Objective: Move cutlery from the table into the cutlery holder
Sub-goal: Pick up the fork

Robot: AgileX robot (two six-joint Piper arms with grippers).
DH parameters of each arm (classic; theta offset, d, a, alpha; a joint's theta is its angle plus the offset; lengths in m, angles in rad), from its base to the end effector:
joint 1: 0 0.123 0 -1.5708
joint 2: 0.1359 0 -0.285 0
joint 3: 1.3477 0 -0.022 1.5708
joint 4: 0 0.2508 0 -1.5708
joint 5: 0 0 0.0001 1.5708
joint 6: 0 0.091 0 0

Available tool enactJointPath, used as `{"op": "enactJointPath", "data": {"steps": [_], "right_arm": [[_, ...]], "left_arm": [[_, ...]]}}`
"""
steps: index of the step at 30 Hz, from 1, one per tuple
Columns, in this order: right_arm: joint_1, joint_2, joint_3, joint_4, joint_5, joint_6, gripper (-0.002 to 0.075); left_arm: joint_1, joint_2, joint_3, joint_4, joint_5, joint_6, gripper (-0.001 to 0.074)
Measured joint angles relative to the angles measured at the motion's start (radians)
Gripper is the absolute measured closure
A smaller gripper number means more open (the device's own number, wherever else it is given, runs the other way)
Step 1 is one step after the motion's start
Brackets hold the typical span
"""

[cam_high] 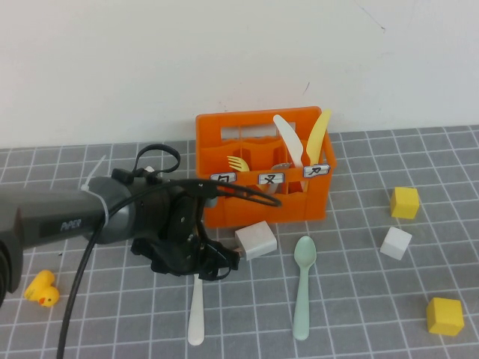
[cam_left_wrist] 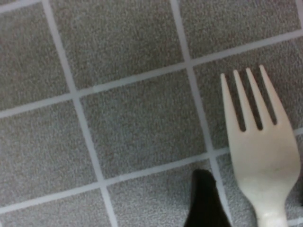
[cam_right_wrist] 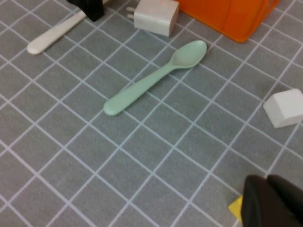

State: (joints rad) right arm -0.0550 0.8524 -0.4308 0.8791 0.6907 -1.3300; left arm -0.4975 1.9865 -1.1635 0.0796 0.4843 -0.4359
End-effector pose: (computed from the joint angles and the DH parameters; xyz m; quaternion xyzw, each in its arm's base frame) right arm 0.1436 0.0369 0.2415 -0.3236 0.8448 0.1133 0.4108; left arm 0.3367 -0.1790 0.1283 0.0617 0.9825 -0.0567 0.1666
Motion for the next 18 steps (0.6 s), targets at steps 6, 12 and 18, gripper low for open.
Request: {"op": "enactJointPath", "data": {"steps": [6, 12, 18], "right_arm": [[0.0, 0.0, 0.0, 0.021, 0.0, -0.015, 0.0729], [0.0, 0.0, 0.0, 0.036, 0.0, -0.02, 0.0729], [0.0, 0.0, 0.0, 0.039, 0.0, -0.022, 0.0729]], "left_arm": [[0.0, 0.0, -0.002, 0.006, 0.006, 0.0, 0.0489], [0.0, 0.0, -0.002, 0.006, 0.008, 0.0, 0.0514], [0.0, 0.0, -0.002, 0.013, 0.006, 0.0, 0.0514]]}}
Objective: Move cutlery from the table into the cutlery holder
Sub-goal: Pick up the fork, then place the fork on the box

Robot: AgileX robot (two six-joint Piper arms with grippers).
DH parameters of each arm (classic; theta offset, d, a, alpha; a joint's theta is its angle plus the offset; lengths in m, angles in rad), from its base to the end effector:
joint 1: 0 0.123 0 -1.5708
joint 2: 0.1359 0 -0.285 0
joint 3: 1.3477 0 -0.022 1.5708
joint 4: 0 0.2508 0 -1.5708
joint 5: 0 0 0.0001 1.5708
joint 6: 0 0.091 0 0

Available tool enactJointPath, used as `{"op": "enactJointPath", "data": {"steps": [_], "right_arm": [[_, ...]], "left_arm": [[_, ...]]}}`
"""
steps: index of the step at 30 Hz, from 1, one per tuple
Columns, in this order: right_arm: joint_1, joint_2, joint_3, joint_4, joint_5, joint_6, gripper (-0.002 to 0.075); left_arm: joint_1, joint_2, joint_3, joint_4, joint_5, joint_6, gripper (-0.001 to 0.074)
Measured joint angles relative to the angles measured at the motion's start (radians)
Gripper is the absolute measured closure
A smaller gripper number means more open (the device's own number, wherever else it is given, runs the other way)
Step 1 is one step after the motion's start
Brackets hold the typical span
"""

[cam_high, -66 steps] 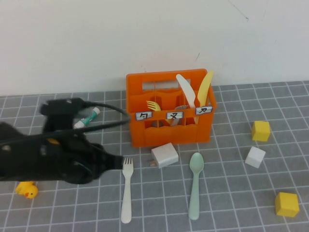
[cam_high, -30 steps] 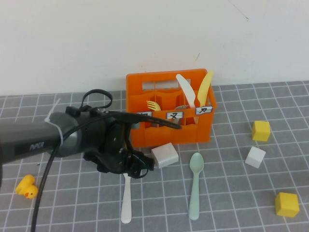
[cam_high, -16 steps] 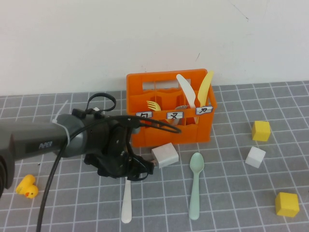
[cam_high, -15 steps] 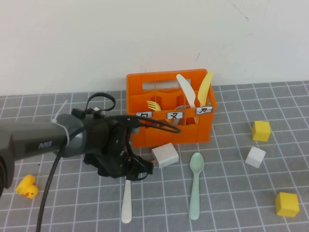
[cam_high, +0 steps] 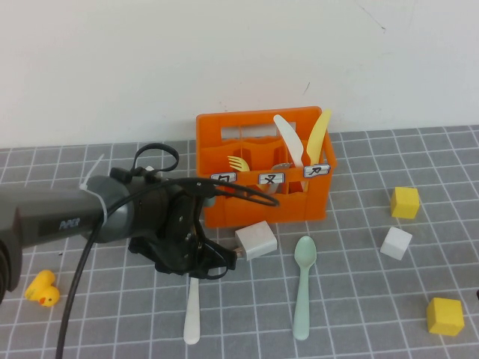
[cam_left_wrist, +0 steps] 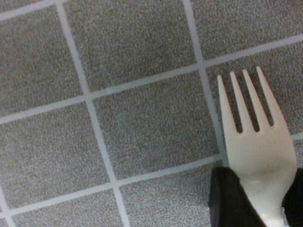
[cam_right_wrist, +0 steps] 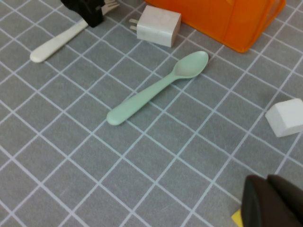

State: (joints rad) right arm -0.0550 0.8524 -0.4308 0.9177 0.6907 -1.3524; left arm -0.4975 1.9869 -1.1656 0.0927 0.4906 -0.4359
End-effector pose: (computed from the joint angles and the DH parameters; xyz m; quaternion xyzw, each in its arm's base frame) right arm 0.1443 0.0382 0.2431 -0.3202 0.8407 0.1210 0.4196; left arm 0.3370 -0.1785 0.1285 0.0668 0.9824 -0.0519 0.1664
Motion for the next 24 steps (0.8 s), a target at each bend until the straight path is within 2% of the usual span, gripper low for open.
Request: {"op": "enactJointPath", "data": {"steps": [7, 24], "right_arm": [[0.0, 0.0, 0.0, 0.0, 0.0, 0.0, 0.0729], [0.0, 0.0, 0.0, 0.002, 0.0, -0.002, 0.0729]], "left_arm": [[0.0, -0.022, 0.0, 0.009, -0.002, -0.005, 0.0515], [0.0, -0.243, 0.0, 0.098, 0.068, -0.025, 0.0515]]}}
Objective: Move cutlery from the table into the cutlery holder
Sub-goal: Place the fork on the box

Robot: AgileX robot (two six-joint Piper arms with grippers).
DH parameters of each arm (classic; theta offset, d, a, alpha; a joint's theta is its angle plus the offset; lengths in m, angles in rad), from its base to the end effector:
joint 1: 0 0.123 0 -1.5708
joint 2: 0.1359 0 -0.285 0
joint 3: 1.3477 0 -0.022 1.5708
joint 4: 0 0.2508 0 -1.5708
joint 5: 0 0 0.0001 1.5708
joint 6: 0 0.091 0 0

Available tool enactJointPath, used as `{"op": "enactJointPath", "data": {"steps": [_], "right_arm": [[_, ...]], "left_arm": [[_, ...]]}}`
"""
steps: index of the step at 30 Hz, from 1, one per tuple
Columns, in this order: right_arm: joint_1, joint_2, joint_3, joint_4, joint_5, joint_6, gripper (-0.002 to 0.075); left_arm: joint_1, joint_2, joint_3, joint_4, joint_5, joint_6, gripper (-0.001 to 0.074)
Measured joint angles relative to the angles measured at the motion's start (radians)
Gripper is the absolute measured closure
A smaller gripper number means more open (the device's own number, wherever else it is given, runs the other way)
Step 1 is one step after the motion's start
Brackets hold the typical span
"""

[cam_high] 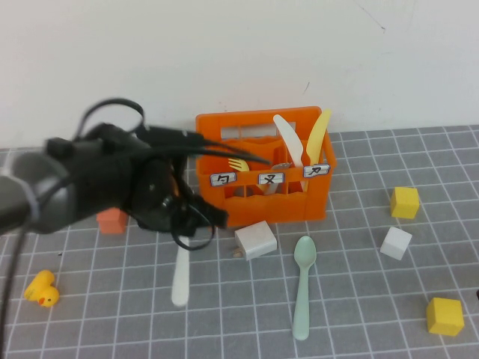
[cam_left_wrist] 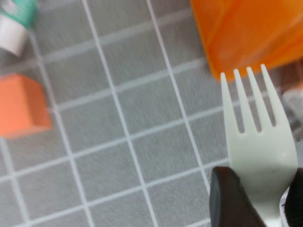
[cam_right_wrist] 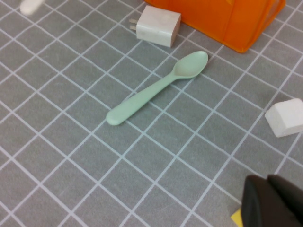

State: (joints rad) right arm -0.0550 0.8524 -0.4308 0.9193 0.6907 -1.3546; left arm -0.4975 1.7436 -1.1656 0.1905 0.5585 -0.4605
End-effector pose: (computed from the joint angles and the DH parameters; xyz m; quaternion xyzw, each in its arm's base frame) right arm 0.1443 0.0383 0.2432 -0.3206 0.8403 0.1210 0.4200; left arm 0.3241 -0.1656 0.2175 0.0827 0.9605 -0.0566 0.2598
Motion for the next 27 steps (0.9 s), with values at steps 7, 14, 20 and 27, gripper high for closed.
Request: {"op": "enactJointPath", "data": {"steps": [7, 14, 20, 27], "right_arm": [[0.0, 0.0, 0.0, 0.0, 0.0, 0.0, 0.0729], [0.0, 0.0, 0.0, 0.0, 0.0, -0.004, 0.0729], [0.0, 0.0, 0.0, 0.0, 0.0, -0.006, 0.0729], [0.0, 0.0, 0.0, 0.0, 0.0, -0.007, 0.0729]], "left_arm": [[0.0, -0.154, 0.0, 0.116, -0.003, -0.073, 0.0515], [0.0, -0.272, 0.0, 0.134, -0.187, -0.085, 0.0515], [0.0, -0.275, 0.0, 0.153, -0.455, -0.092, 0.0515], [0.0, -0.194, 0.0, 0.238, -0.797, -0.082, 0.0515]]}}
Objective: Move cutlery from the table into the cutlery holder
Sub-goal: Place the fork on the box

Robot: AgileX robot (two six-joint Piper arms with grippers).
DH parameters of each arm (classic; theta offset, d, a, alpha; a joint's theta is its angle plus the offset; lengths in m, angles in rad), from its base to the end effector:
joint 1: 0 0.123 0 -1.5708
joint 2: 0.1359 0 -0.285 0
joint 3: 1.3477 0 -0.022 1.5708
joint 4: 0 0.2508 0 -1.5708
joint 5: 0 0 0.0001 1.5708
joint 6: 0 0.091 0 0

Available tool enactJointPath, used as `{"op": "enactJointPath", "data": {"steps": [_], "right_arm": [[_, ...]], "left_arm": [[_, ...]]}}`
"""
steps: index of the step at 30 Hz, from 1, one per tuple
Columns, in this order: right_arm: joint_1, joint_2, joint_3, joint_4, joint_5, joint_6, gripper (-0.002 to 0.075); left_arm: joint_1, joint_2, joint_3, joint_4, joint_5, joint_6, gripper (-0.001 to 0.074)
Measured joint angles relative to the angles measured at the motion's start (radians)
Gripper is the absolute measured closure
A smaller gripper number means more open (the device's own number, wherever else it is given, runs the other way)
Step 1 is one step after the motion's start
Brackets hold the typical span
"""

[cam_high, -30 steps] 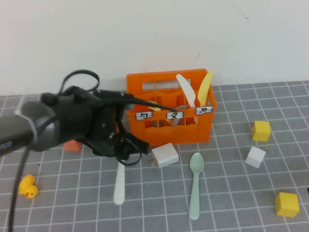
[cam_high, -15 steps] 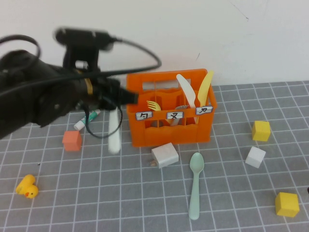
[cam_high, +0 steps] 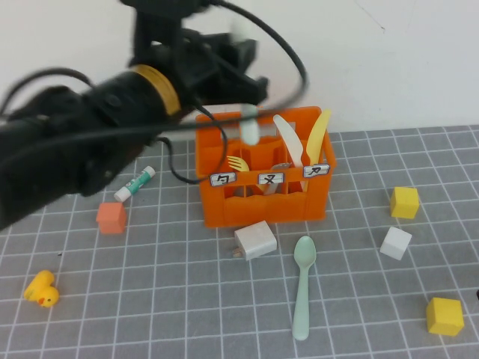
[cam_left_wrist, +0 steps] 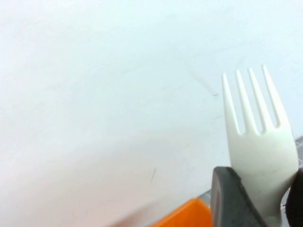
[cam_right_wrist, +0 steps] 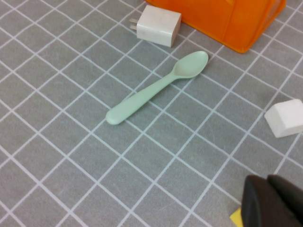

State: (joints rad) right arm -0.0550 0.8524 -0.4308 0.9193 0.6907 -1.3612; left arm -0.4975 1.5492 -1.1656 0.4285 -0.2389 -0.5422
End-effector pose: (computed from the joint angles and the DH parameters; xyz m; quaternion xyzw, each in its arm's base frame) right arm 0.1443 0.0383 0.2432 -0.3234 0.8393 0.1197 0.4204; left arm 0.3201 -0.1840 0.3467 0.1688 0.7145 -0.2419 0.6344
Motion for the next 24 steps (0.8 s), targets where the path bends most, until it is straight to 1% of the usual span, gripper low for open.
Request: {"op": "enactJointPath", "data": {"steps": [6, 13, 17, 21, 24], "right_arm": [[0.0, 0.0, 0.0, 0.0, 0.0, -0.003, 0.0729], [0.0, 0.0, 0.0, 0.0, 0.0, -0.006, 0.0729], [0.0, 0.0, 0.006, 0.0, 0.0, -0.008, 0.0729], [0.0, 0.0, 0.008, 0.0, 0.0, -0.01, 0.0729], [0.0, 0.0, 0.01, 0.0, 0.0, -0.01, 0.0729]], "left_arm": [[0.0, 0.115, 0.0, 0.052, -0.184, 0.112, 0.0515], [0.0, 0.232, 0.0, 0.014, -0.335, 0.236, 0.0515], [0.0, 0.288, 0.0, -0.062, -0.386, 0.327, 0.0515], [0.0, 0.348, 0.0, -0.187, -0.442, 0.459, 0.0515], [0.0, 0.393, 0.0, -0.271, -0.506, 0.522, 0.0515]]}}
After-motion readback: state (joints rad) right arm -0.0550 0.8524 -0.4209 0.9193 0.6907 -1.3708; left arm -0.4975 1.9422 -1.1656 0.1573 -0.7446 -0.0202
